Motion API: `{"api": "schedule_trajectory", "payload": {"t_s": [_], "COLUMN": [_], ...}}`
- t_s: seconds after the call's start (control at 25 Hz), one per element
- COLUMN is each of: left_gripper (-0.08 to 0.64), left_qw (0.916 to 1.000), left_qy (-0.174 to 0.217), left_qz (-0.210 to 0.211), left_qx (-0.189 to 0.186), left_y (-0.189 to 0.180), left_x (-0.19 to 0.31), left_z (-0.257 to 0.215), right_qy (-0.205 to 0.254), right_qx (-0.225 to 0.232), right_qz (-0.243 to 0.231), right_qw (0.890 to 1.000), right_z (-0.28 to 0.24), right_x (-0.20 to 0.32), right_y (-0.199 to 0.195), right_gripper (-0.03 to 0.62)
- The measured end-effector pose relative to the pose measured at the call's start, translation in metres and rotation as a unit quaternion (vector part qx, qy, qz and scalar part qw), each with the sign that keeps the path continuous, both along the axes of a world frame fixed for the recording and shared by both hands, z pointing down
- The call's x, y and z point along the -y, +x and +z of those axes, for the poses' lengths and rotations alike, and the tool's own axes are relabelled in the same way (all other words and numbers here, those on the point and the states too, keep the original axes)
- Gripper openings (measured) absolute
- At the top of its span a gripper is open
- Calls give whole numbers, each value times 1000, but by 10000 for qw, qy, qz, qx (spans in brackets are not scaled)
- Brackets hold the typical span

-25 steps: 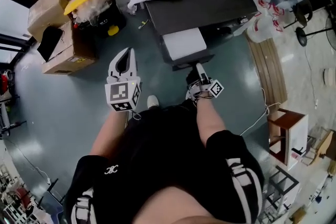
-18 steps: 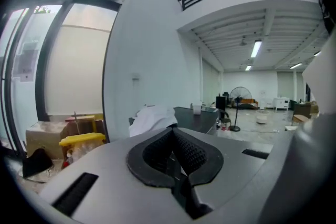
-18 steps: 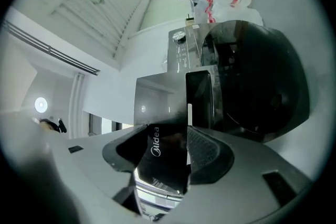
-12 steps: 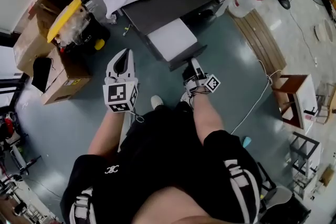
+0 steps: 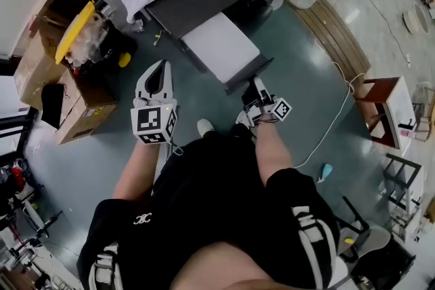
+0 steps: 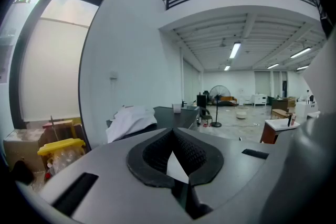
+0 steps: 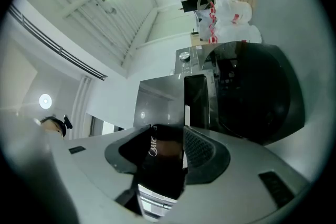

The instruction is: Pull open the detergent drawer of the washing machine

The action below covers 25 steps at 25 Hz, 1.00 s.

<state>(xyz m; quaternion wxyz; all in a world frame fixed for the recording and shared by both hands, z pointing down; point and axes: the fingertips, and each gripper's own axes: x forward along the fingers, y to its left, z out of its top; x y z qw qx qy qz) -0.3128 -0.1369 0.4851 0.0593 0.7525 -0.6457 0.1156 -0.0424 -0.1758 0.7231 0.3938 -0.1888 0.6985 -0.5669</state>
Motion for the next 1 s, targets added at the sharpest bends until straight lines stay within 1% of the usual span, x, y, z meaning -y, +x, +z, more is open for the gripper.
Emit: {"api": "schedule_trajectory", "payload": {"t_s": [0.44,0.64,0.8,0.92,1.0], "left_gripper": [2,2,2,2,2], "left_qw": [9995,9993,9993,9993,9992], "left_qy": [106,178,215,230,243], "left_qz": [311,320,315,309,316], "left_qx": [-30,-14,1,20,11], "left_y": [18,17,15,13,15], "left_x": [2,2,2,2,3], "left_z": [-8,-16,-19,-20,-19], "right_qy": [-74,-151,-179,-265,-375], "right_qx": [-122,-60,-101,-187,-324], "right_qz": [196,239,328,447,492], "right_qw": [9997,9996,9993,9985,9976], "right_z": [-2,-3,-1,6,12], "right_x": [-14,-19,-19,-19,-19], "right_y": [15,18,21,21,22], "right_gripper": [196,196,195,195,195]}}
